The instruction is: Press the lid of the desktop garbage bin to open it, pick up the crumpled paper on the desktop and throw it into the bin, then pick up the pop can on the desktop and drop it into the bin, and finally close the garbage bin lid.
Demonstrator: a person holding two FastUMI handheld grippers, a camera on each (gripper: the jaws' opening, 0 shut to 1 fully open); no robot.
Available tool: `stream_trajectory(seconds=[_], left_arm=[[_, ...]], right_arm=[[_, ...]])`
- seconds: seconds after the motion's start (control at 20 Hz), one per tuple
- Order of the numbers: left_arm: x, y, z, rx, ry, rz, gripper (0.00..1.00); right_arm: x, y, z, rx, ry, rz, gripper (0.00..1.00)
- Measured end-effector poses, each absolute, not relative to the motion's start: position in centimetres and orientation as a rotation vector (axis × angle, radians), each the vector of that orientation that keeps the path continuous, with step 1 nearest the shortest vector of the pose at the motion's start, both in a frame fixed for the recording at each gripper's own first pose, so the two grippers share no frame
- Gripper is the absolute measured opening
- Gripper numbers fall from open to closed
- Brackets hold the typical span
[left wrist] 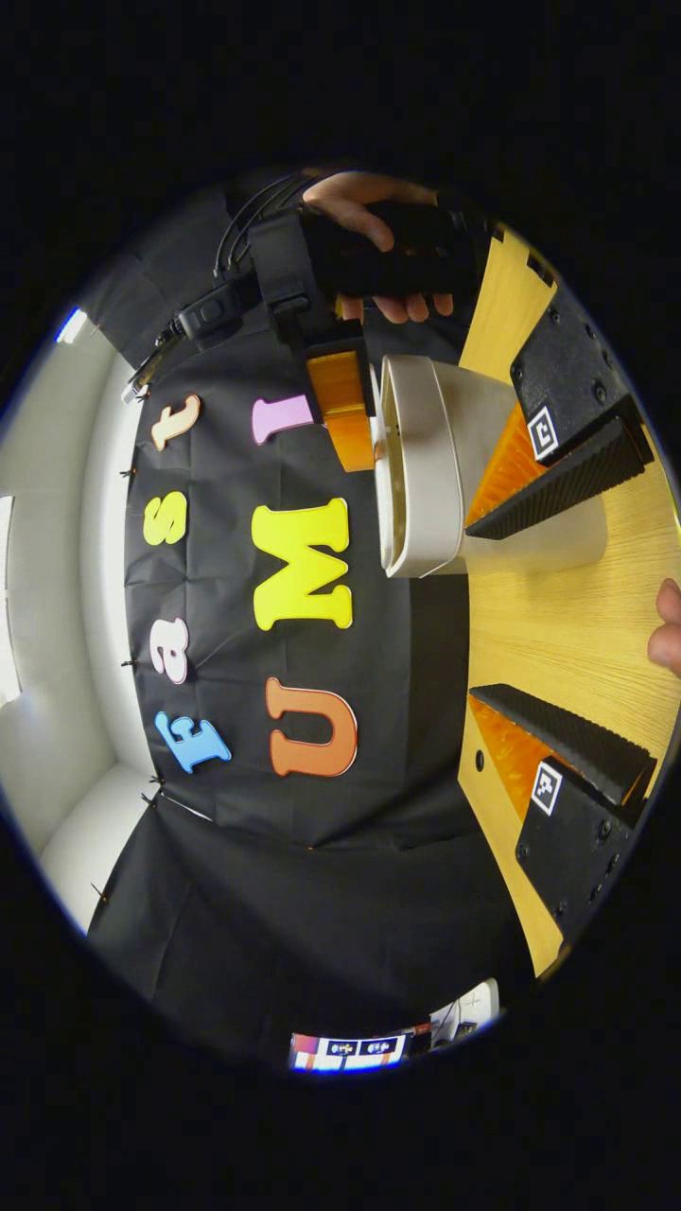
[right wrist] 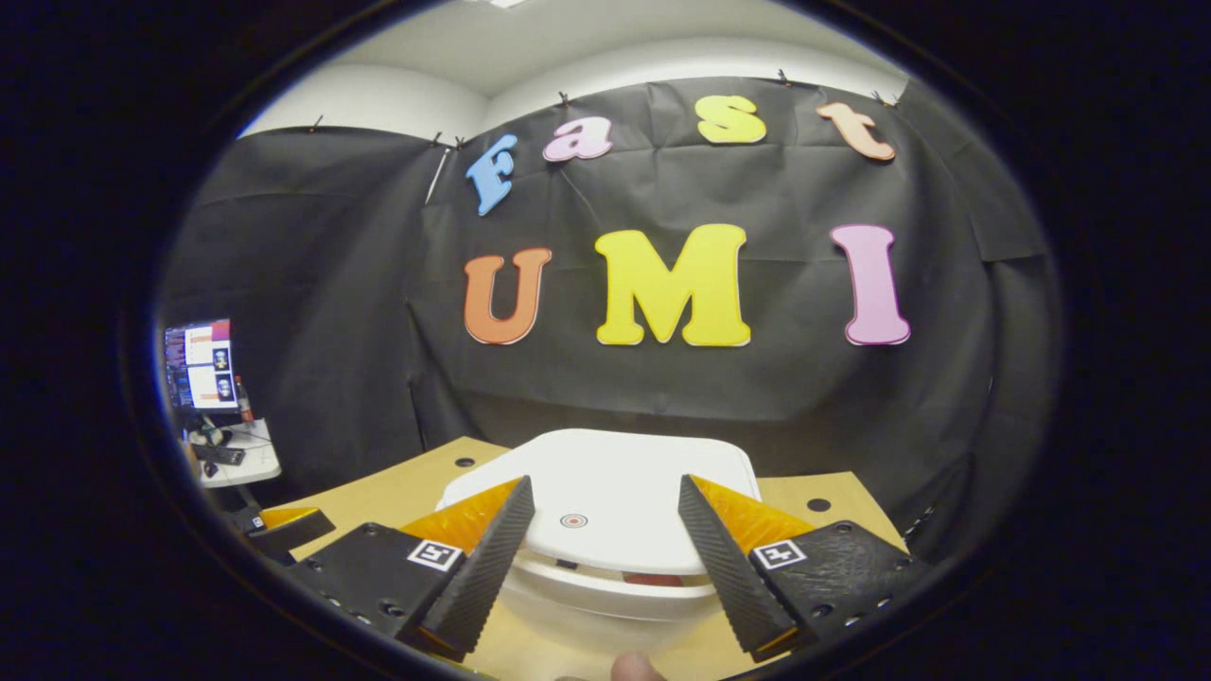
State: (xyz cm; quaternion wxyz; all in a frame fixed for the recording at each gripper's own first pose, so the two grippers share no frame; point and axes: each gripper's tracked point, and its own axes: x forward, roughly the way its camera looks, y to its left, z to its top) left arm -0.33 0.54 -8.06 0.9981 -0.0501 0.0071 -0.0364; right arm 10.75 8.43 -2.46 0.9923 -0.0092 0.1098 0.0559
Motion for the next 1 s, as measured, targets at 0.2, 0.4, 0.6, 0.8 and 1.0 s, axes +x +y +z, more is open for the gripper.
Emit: stream_trajectory(seconds=[0.2, 0.4, 0.6, 0.8, 1.0], left_arm=[[-0.1, 0.9, -9.2, -0.128, 0.037, -0.085, 0.99], [0.2, 1.6, -9.2, -0.141, 0.035, -0.086, 0.99], [0.8, 1.9, -10.2, -0.181, 0.061, -0.092, 0.99], [0.7, 3.0, -10.1, -0.182, 0.056, -0.08, 0.99], [0.8, 4.2, -9.5, -0.178, 0.035, -0.055, 0.99]], right_arm=[[10.5, 8.5, -3.3, -0.023, 0.25, 0.079, 0.98], [10.3, 8.9, -4.7, -0.064, 0.261, 0.102, 0.99], [10.4, 8.6, -4.8, -0.114, 0.269, 0.115, 1.0], [10.3, 8.4, -4.8, -0.081, 0.23, 0.082, 1.0], [10.2, 8.8, -3.9, -0.068, 0.149, 0.039, 0.98]])
